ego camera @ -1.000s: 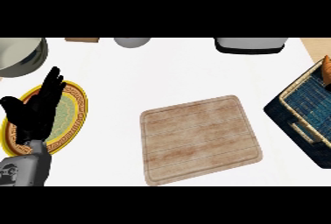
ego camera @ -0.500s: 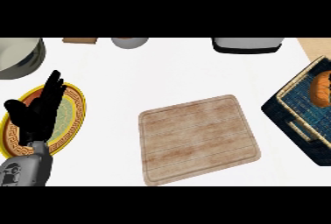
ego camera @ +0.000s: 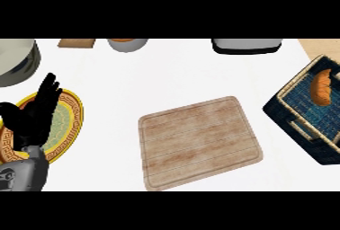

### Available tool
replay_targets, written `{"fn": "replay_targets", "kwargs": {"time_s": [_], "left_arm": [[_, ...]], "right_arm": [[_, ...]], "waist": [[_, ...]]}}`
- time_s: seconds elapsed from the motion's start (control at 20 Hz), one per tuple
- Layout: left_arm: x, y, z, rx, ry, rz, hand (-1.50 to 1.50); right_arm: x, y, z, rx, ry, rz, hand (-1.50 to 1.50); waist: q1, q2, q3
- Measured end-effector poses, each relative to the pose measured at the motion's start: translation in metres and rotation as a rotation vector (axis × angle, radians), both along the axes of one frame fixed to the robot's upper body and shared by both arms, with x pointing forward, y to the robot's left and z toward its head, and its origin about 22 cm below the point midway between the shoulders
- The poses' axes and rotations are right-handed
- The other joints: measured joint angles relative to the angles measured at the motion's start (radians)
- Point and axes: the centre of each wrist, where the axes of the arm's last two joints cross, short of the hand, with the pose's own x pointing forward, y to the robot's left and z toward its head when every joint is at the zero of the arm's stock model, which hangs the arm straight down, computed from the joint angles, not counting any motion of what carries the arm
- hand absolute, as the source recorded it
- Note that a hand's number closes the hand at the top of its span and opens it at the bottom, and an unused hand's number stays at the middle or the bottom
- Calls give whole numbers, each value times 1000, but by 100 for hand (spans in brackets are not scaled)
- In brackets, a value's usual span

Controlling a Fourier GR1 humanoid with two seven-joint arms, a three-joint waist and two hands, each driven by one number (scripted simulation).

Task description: Pick the croissant from the cutting board and place it in the basket

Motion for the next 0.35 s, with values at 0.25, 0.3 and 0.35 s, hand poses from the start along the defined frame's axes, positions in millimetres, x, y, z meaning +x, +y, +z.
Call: {"fn": "replay_targets", "kwargs": {"time_s": [0.25, 0.3, 0.35], "left_arm": [[-7, -2, -1, 0, 3, 4, 0], [-7, -1, 1, 2, 1, 3, 0], [-2, -2, 5, 4, 2, 2, 0]], "right_arm": [[-60, -21, -5, 54, -52, 1, -150], [-72, -22, -5, 61, -63, 4, -150], [-83, -23, -7, 63, -72, 8, -150]], "waist": [[0, 0, 0], [2, 1, 0], [4, 2, 0]]}}
